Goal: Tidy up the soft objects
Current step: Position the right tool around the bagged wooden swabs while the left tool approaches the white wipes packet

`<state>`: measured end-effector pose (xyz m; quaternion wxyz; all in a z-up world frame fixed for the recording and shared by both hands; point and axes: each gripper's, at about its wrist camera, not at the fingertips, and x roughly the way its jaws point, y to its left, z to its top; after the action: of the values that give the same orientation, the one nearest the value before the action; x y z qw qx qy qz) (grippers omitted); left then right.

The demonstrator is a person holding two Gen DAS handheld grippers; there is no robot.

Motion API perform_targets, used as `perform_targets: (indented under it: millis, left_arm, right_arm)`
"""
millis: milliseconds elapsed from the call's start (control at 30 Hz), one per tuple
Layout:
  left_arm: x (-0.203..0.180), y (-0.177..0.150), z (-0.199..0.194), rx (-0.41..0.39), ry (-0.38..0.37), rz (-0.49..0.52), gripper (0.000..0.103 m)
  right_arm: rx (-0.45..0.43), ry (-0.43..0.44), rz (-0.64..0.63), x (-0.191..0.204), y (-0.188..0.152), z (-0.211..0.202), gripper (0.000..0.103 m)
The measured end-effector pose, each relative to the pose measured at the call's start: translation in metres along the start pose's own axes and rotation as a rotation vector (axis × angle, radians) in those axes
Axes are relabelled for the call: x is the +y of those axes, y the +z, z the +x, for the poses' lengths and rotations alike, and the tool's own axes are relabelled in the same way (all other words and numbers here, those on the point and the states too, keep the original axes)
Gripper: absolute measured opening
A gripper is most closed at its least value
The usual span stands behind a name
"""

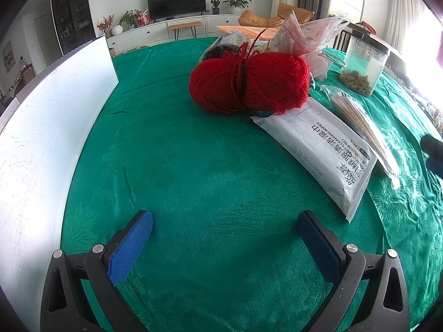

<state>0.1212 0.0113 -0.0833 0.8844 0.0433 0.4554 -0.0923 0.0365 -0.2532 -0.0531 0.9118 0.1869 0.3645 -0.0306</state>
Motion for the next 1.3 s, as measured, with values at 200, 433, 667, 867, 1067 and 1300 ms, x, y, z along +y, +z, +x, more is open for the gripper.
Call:
perform_targets:
  millis: [200, 433, 667, 867, 1067, 1300]
  left_arm:
    - [0.000, 0.000, 0.000, 0.000, 0.000, 0.000, 0.103]
    - [0.000, 0.000, 0.000, 0.000, 0.000, 0.000, 0.103]
    - [0.000, 0.000, 0.000, -0.001, 0.000, 0.000, 0.103]
    - [0.000, 0.000, 0.000, -0.001, 0.000, -0.001, 0.103]
    - [0.000, 0.000, 0.000, -0.001, 0.001, -0.001, 0.103]
    - [0.000, 0.000, 0.000, -0.001, 0.001, -0.001, 0.103]
  right_arm:
    - [0.255, 0.073, -0.106, 0.045, 0.034, 0.085, 0.079]
    - [0.281, 0.054, -0.228, 0.038, 0.026, 0.073, 0.035]
    - [0.113, -0.383, -0.261, -0.029, 0.034, 0.037, 0.049]
    - [0.051, -0.322, -0.151, -0.049, 0.012, 0.014, 0.073]
    - [0.076, -0.304, -0.114, -0.051, 0.008, 0.021, 0.076]
    - [0.088, -0.318, -0.136, -0.050, 0.006, 0.024, 0.079]
